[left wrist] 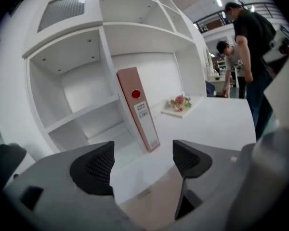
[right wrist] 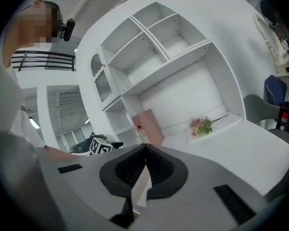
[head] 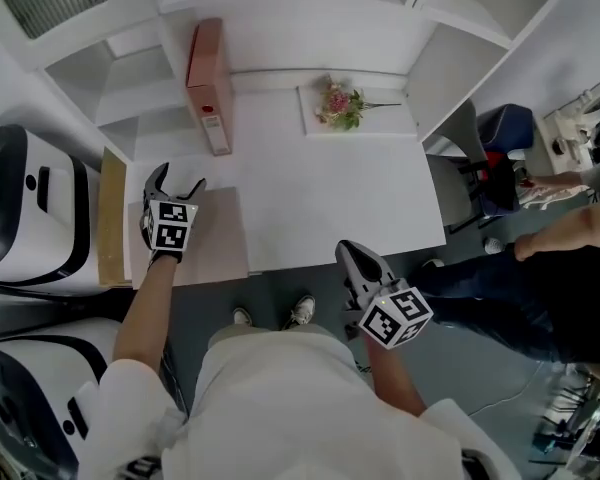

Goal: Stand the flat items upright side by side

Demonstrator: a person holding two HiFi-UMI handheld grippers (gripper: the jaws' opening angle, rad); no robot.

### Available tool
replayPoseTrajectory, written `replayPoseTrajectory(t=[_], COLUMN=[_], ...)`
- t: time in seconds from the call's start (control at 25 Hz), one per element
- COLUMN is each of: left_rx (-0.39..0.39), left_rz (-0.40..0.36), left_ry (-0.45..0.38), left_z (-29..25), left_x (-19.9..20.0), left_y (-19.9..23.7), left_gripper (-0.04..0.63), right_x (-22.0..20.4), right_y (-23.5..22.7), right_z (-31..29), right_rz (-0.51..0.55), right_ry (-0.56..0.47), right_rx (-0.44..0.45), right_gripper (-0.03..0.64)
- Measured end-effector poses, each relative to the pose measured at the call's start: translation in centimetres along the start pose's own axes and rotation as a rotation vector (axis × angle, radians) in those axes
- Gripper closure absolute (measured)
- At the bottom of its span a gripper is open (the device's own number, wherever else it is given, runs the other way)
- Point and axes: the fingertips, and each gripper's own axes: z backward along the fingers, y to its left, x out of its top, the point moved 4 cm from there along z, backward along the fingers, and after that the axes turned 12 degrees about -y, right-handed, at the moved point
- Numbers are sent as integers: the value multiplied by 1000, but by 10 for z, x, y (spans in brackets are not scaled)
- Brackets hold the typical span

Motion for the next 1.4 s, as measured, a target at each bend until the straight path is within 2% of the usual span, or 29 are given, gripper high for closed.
replayPoseTrajectory(t=[0.24, 0.4, 0.56, 0.72, 0.8, 1.0, 1.16, 1.4], left_rx=[-54, -120, -248, -386, -460, -627, -645, -581], left_rz=[-169, -252, -334, -304, -319, -434, -530, -743], left_ry=[120, 184, 200, 210, 216, 280, 303, 377], left_z=[75, 114, 141, 159, 164, 166, 155, 131], left_x=[-60, -90, -106, -117, -121, -137, -154, -174], left_y=[2, -7, -35, -60, -71, -90, -99, -108], left_gripper=[193, 172, 156, 129, 124, 92, 68, 21], right_x=[-26, -39, -50, -60, -65, -74, -76, -75], right_y=[33, 55, 70, 85, 90, 100, 103, 102], right_z=[-12, -17, -17, -13, -9, -1, 5, 13], right_rz=[-16, -14, -16, -18, -18, -16, -1, 23], right_ry=[47, 66, 66, 61, 56, 41, 32, 28], right_rx=[52, 74, 71, 53, 39, -5, -35, -83], right_gripper=[615, 615, 615, 615, 615, 615, 615, 615])
